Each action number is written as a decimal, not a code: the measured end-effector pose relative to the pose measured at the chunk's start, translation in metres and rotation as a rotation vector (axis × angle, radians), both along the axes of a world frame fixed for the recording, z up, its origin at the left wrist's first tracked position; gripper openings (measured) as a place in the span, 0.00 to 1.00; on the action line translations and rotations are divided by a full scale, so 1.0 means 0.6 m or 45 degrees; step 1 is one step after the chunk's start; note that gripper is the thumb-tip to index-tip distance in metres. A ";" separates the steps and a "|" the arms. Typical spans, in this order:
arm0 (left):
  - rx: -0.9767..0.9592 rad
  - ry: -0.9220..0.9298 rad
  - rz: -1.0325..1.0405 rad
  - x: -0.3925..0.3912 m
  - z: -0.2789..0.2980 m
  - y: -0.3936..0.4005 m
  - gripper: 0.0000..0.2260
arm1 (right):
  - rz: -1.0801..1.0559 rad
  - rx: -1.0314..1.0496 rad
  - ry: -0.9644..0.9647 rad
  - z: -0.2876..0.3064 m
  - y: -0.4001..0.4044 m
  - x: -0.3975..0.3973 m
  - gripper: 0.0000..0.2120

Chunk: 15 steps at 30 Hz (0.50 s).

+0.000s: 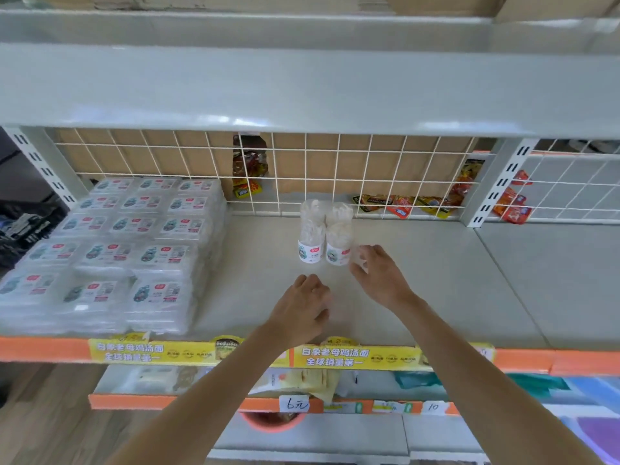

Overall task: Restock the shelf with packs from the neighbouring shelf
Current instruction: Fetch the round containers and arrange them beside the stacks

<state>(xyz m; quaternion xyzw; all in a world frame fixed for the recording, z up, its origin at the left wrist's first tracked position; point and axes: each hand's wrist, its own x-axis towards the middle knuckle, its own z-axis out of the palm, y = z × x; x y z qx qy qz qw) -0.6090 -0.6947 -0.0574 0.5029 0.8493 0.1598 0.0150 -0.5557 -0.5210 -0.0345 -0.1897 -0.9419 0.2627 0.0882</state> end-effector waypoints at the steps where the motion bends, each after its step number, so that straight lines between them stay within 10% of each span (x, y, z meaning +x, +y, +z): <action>1: -0.021 0.016 -0.035 -0.003 0.000 0.003 0.13 | 0.046 0.077 -0.041 -0.006 0.001 0.021 0.16; 8: 0.089 0.008 -0.324 0.026 -0.006 0.063 0.17 | 0.153 0.746 -0.006 -0.021 0.029 0.170 0.09; 15: 0.154 0.055 -0.496 0.138 0.017 0.178 0.14 | 0.032 0.641 -0.071 -0.002 0.108 0.322 0.13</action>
